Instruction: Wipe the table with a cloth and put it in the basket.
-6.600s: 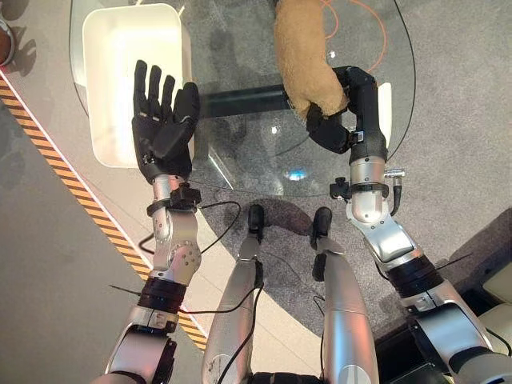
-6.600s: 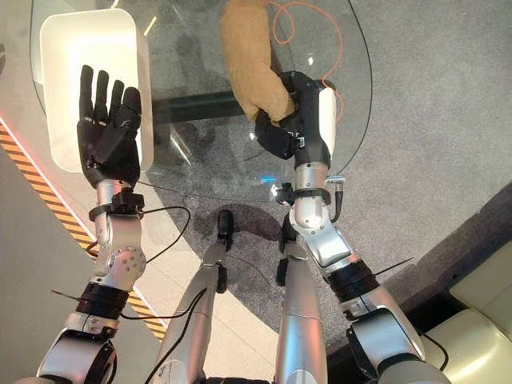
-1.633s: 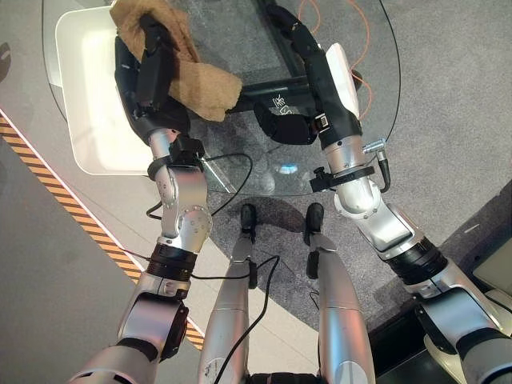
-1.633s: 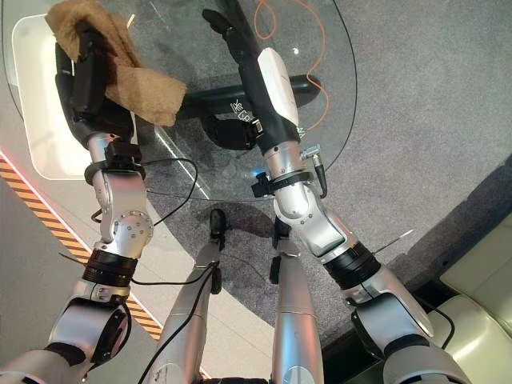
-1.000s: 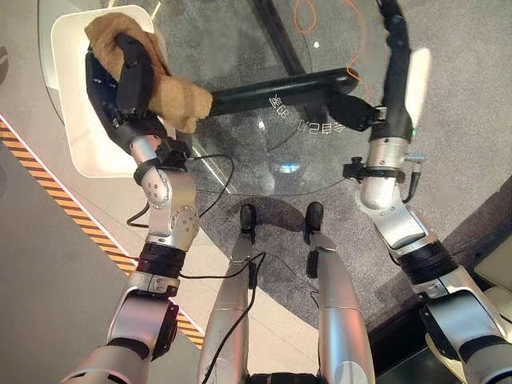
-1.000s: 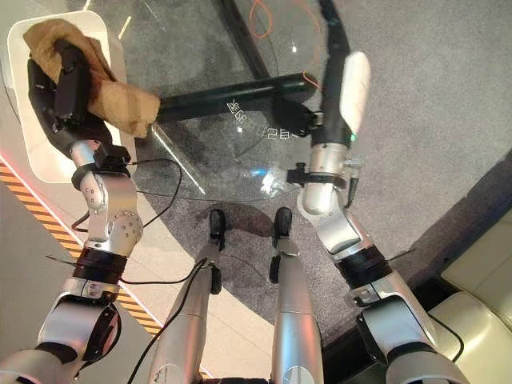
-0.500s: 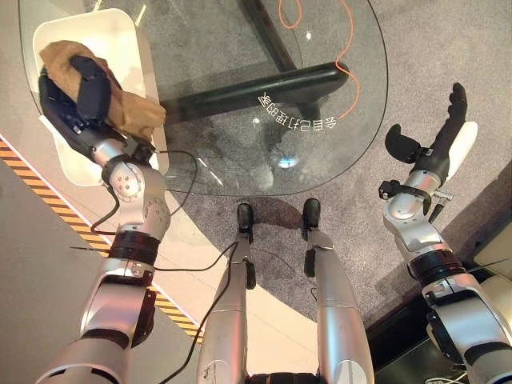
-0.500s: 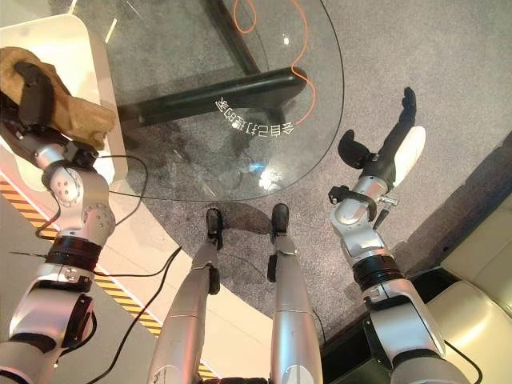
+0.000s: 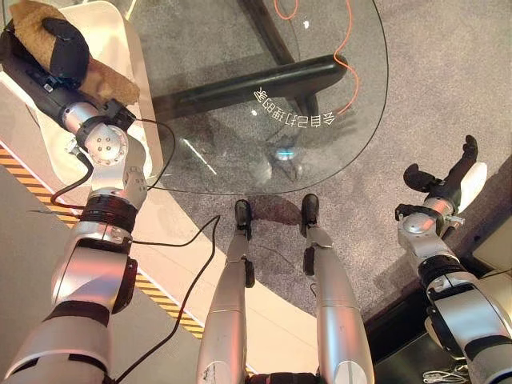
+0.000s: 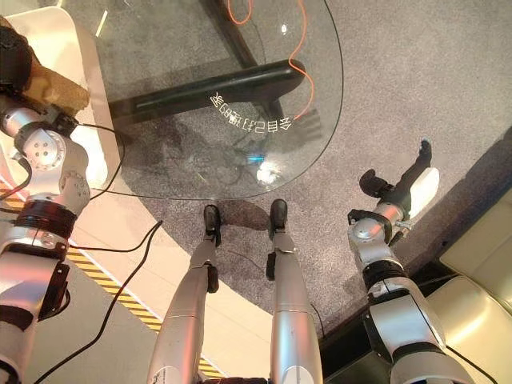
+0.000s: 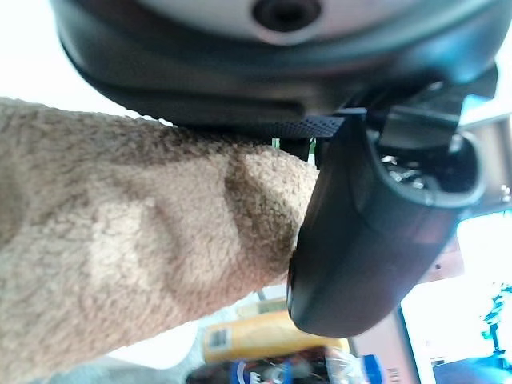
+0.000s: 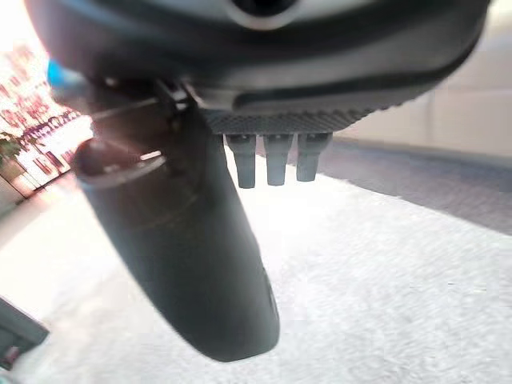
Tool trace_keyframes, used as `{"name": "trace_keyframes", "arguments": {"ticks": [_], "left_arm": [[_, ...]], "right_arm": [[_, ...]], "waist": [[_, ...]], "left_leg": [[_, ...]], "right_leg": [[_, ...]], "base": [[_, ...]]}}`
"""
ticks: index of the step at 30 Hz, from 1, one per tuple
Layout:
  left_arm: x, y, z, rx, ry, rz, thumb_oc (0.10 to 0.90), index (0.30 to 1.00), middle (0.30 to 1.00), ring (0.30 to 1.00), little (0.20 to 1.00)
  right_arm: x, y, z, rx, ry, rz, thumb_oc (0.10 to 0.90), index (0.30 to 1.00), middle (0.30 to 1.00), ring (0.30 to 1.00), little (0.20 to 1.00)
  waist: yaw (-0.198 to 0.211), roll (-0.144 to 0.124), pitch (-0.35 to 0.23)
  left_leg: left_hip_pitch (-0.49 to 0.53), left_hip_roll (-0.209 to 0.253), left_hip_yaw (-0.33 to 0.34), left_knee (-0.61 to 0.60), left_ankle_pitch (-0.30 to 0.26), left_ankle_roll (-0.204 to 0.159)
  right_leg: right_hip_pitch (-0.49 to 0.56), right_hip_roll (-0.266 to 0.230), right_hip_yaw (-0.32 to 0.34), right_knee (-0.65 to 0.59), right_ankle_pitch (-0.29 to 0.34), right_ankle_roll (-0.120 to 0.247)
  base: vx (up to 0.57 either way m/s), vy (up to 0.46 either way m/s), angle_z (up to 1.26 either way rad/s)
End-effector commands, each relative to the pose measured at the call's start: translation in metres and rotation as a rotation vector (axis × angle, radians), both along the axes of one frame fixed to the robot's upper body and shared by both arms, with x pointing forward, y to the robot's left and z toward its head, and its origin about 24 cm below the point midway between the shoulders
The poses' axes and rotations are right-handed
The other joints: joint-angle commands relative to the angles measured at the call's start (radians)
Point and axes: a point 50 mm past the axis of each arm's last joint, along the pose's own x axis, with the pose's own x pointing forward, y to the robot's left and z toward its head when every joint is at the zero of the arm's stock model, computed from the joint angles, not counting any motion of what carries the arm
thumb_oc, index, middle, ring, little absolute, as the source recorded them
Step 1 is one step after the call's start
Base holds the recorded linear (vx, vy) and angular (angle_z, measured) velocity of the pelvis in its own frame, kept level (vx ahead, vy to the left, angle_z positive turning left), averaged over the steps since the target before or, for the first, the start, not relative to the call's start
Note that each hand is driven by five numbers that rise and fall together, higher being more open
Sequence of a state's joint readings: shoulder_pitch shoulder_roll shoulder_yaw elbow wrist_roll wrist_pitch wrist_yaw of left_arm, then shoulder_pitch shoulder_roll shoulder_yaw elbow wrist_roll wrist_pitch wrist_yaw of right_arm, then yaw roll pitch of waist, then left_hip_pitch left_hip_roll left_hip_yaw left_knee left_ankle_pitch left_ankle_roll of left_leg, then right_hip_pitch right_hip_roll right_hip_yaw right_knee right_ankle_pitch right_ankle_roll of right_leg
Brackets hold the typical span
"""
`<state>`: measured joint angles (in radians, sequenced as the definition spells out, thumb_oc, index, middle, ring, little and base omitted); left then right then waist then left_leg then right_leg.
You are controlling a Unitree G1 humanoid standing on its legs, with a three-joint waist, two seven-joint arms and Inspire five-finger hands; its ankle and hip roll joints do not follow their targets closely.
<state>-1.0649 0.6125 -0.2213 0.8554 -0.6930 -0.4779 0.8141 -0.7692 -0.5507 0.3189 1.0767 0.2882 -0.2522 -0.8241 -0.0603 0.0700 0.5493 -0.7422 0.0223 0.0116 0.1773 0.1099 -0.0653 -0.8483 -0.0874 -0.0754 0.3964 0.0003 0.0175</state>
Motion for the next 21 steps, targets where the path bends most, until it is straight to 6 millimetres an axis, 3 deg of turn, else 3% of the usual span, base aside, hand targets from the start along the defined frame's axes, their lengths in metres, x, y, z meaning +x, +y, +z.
{"name": "trace_keyframes", "arguments": {"ticks": [1,12,21], "left_arm": [[-0.032,0.041,0.063,0.098,-0.172,0.218,0.100,0.300,0.300,0.300,0.200],[-0.029,0.065,0.047,0.080,0.022,0.335,0.100,0.300,0.300,0.300,0.200],[-0.030,0.076,0.039,0.089,0.126,0.395,0.100,0.300,0.300,0.300,0.200]], "right_arm": [[-0.006,-0.018,0.004,0.002,-0.025,-0.044,0.800,0.900,0.900,0.900,0.900],[-0.013,-0.025,-0.014,0.021,0.068,-0.078,0.800,0.900,0.900,0.900,0.900],[-0.010,-0.023,-0.009,0.005,0.057,-0.063,0.800,0.900,0.900,0.900,0.900]], "waist": [[0.011,-0.004,-0.029],[0.011,-0.012,-0.029],[0.014,-0.020,-0.029]], "left_leg": [[-0.008,-0.036,0.045,0.095,-0.089,0.010],[-0.021,-0.034,0.042,0.112,-0.095,0.012],[-0.033,-0.033,0.033,0.118,-0.095,0.012]], "right_leg": [[0.045,0.053,-0.021,-0.006,-0.083,0.014],[0.034,0.058,-0.022,0.010,-0.088,0.012],[0.025,0.060,-0.021,0.012,-0.087,0.013]], "base": [[0.00,0.000,0.00],[0.00,0.000,0.00],[0.00,0.000,0.00]]}}
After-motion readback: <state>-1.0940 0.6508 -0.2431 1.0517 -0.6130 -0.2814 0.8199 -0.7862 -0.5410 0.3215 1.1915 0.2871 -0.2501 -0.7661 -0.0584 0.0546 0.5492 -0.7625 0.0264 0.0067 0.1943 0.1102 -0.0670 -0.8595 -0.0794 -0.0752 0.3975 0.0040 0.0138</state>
